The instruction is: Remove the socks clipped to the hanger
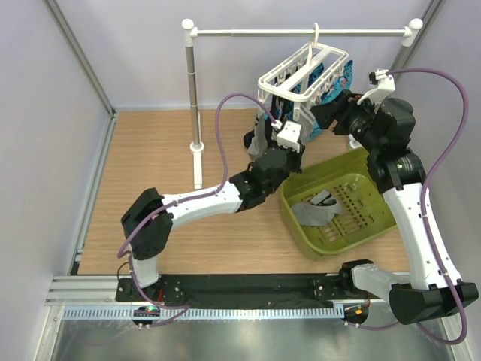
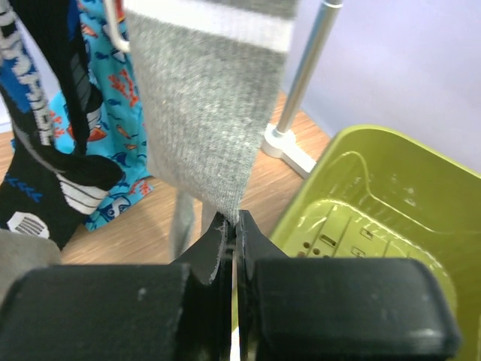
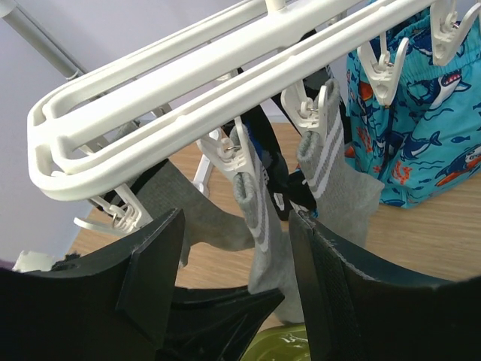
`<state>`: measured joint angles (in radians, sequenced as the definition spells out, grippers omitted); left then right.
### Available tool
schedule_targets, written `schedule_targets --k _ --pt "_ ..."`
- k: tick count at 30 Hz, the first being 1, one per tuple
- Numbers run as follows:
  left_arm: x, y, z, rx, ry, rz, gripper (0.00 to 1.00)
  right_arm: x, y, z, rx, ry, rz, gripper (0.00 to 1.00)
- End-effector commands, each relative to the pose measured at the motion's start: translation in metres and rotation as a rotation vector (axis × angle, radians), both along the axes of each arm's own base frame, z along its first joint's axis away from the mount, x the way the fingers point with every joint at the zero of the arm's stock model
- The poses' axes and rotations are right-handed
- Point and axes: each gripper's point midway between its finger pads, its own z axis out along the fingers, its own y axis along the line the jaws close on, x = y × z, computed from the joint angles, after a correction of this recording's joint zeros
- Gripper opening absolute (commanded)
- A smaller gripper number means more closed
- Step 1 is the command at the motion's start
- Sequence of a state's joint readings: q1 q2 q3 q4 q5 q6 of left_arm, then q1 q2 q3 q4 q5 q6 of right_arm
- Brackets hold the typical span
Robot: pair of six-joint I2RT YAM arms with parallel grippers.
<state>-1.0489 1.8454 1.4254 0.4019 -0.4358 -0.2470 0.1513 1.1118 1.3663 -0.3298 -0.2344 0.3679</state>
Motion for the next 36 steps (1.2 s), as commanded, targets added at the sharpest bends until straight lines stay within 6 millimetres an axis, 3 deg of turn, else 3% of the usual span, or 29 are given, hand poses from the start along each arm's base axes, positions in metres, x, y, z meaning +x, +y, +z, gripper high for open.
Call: schedule_targets --k 1,8,12,21,36 --pt "-0.01 0.008 0.041 -0.072 -0.075 0.021 0.0 -0.003 0.006 0.018 -0.022 -0.076 0.025 0.65" --pt "-0.02 0.007 0.038 -0.076 -0.066 0.011 0.0 -0.003 0.002 0.026 -0.074 -0.149 0.015 0.72" --pt "-0.024 0.006 0.037 -0.075 -0.065 0.006 0.0 0.004 0.005 0.017 -0.07 -0.117 0.027 0.7" --pt "-0.036 -0.002 0.034 -0.043 -0.077 -0.008 0.0 0.006 0.017 0.022 -0.042 -0.138 0.065 0.65" --pt "-0.044 -0.003 0.036 -0.043 -0.085 -0.003 0.0 0.024 0.017 0.019 -0.079 -0.152 -0.017 0.59"
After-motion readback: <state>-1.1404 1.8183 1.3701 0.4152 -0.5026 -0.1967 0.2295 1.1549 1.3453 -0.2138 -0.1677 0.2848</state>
